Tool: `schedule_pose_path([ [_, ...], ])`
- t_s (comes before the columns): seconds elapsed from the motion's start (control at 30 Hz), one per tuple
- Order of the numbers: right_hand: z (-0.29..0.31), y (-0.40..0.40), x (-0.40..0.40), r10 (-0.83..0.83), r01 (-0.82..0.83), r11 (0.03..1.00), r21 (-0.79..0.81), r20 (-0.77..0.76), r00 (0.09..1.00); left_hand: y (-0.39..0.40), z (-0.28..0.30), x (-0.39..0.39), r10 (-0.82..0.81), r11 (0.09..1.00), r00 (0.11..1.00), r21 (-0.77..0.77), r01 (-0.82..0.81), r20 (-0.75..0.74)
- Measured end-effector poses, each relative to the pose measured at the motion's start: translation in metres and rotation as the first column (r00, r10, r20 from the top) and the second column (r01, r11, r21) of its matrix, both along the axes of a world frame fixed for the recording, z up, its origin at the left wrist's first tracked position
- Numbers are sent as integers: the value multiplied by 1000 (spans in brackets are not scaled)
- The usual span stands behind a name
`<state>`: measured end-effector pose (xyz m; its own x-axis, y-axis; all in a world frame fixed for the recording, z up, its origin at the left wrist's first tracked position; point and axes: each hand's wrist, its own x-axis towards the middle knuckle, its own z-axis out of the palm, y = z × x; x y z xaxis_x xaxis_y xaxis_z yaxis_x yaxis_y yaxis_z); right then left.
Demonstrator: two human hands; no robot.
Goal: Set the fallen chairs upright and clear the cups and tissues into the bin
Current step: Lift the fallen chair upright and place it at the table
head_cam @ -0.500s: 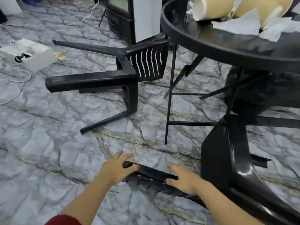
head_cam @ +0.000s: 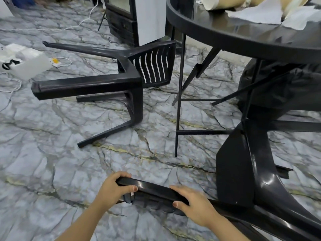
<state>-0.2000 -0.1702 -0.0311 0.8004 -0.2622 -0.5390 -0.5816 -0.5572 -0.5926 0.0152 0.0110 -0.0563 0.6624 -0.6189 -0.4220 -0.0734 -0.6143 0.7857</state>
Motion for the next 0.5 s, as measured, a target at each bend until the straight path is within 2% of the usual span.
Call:
schedule_pose_path([
  [0.1,16,-1,-3,-50,50,999,6,18,999,-6,13,-2,19,999,1000,-34,-19,-4],
  [0.2,39,-8,-10,-129,132,991,-29,76,989,-20,44,-4,40,996,998,-87,-35,56],
  [0.3,74,-14,-14,-244,245,969,9,134,961,-39,99,-1,22,990,993,-141,-6,117],
  [0.5,179,-9,-18,-436,420,900,118,268,859,-65,237,-1,-64,974,932,-181,135,356],
])
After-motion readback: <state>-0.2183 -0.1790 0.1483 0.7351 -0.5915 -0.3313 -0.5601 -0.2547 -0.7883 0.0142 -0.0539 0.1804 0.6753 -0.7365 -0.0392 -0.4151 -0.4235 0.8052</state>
